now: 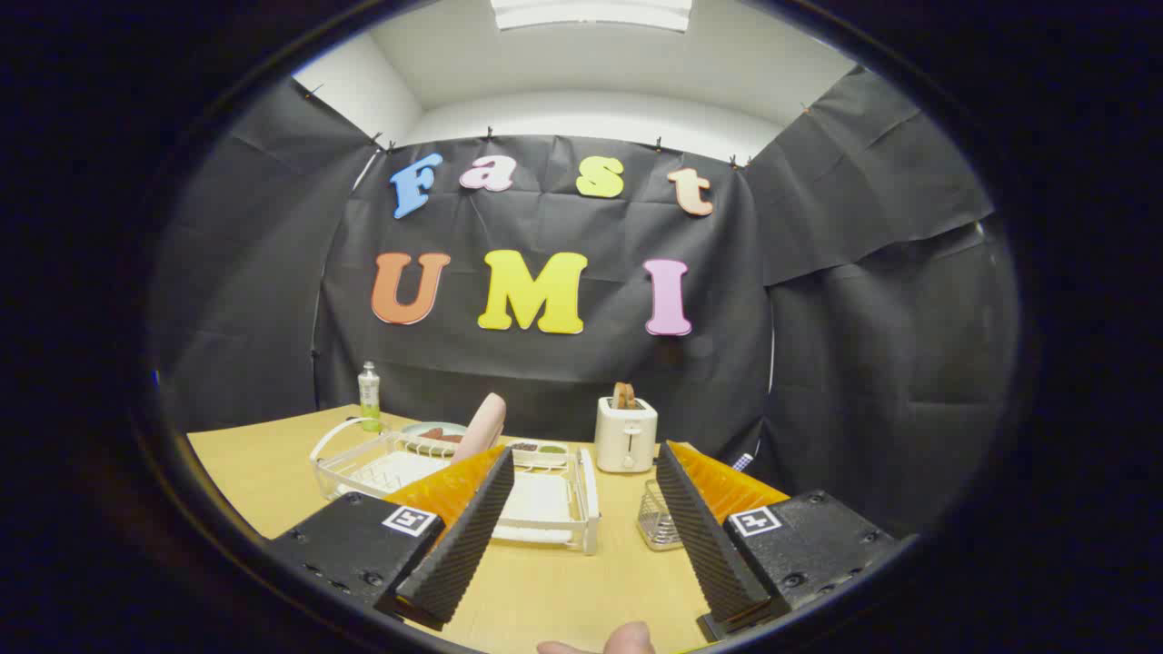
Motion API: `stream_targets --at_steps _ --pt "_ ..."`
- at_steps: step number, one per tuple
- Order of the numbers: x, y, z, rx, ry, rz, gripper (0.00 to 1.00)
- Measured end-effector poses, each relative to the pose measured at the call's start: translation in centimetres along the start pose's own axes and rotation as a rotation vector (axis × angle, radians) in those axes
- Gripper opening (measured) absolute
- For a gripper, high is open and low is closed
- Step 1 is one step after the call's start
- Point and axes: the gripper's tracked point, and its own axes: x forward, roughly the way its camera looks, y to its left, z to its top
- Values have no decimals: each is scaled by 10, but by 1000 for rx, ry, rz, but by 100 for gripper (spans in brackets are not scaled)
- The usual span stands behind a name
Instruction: Take the plate from the dish rack, then take the spoon from the basket and place it into the plate.
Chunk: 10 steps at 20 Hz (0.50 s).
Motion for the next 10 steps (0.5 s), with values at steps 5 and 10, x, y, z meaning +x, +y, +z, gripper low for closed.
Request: stream_targets --at_steps 5,10 --pt "1 13 2 4 -16 32 100" --pt "2 18 2 -16 -27 35 100"
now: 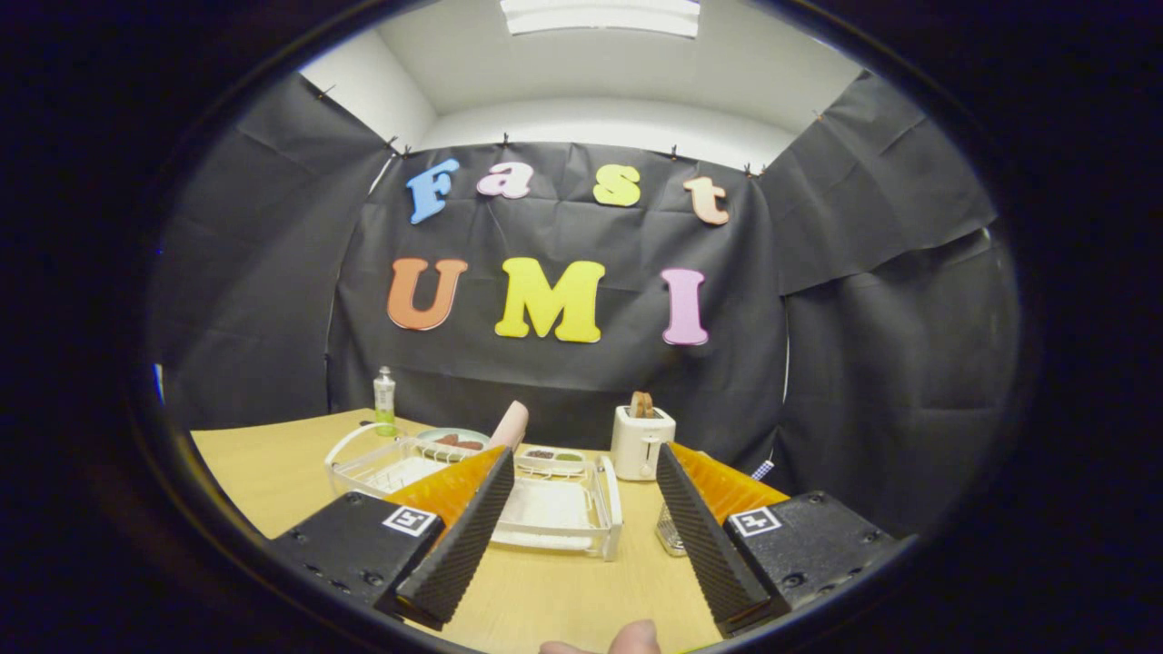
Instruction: Take the plate from the dish rack, then take the spoon from the basket and place it into the plate.
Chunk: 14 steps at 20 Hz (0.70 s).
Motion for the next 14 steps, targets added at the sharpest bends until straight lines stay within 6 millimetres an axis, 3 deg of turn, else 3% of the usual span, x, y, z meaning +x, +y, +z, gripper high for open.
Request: stream_targets --at_steps 10,14 --pt "5 3 2 -16 19 -2 100" --pt "16 7 6 -20 46 17 100"
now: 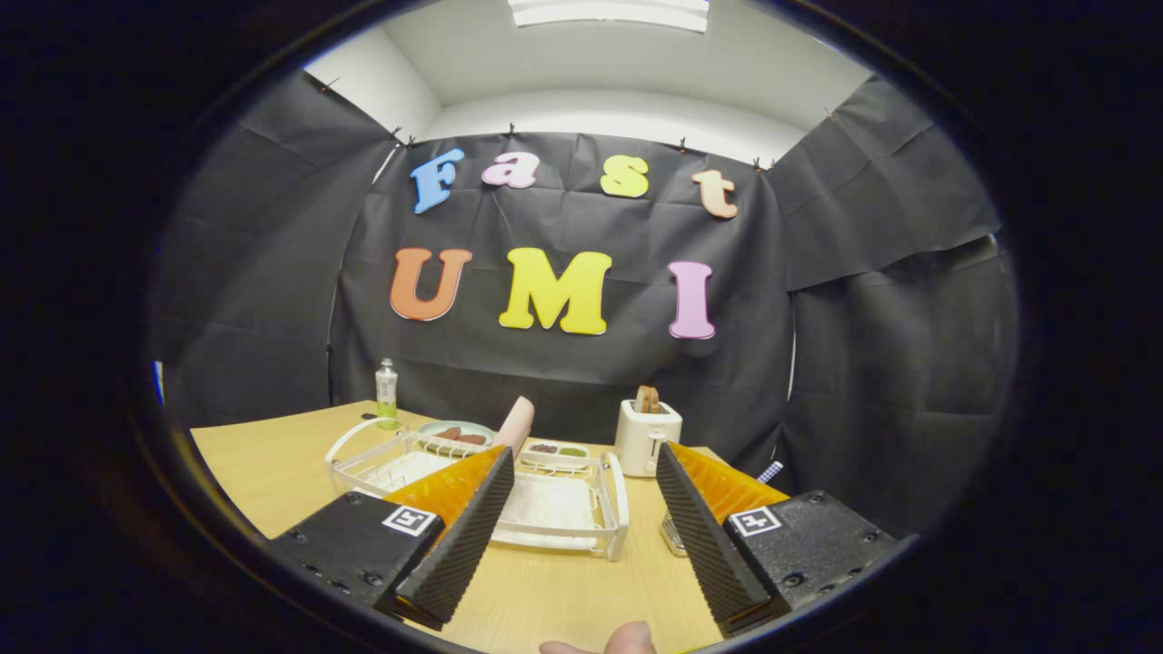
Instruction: Take the plate from the dish rack, then take the spoon from the basket and place it into the plate.
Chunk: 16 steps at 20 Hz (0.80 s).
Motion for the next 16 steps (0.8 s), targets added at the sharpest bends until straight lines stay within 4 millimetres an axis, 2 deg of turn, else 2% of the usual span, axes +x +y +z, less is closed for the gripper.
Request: stream_targets --at_steps 2,6,13,16 --pt "9 2 4 -5 27 13 100" --pt "32 16 26 13 72 88 100" --pt "90 28 99 22 140 177 100" --pt "116 39 118 -41 198 198 100"
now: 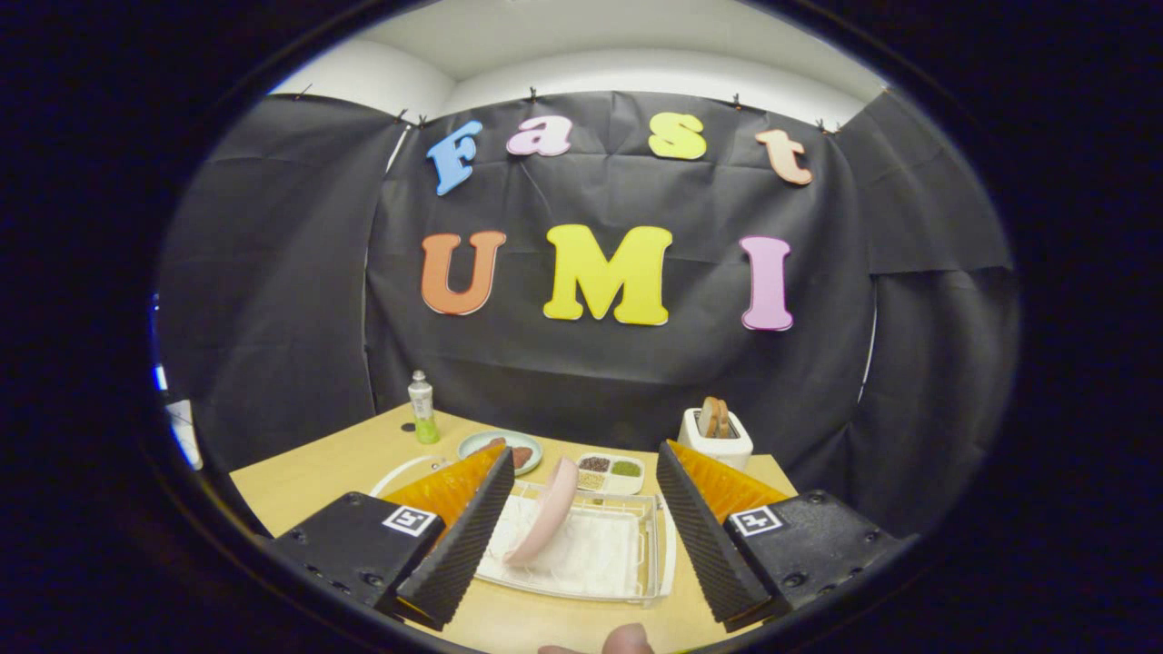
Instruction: Take the plate from the dish rack, then take the spoon from the basket and place it into the plate.
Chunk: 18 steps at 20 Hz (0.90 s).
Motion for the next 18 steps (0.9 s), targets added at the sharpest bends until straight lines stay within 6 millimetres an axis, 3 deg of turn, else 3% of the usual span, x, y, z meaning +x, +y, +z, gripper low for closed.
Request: stream_targets --at_steps 3,6,12,18 --pt "27 9 9 -22 98 27 100" --pt "57 14 4 -12 212 39 100" --pt "108 18 -34 48 439 47 100" --pt "133 26 -75 135 638 42 100"
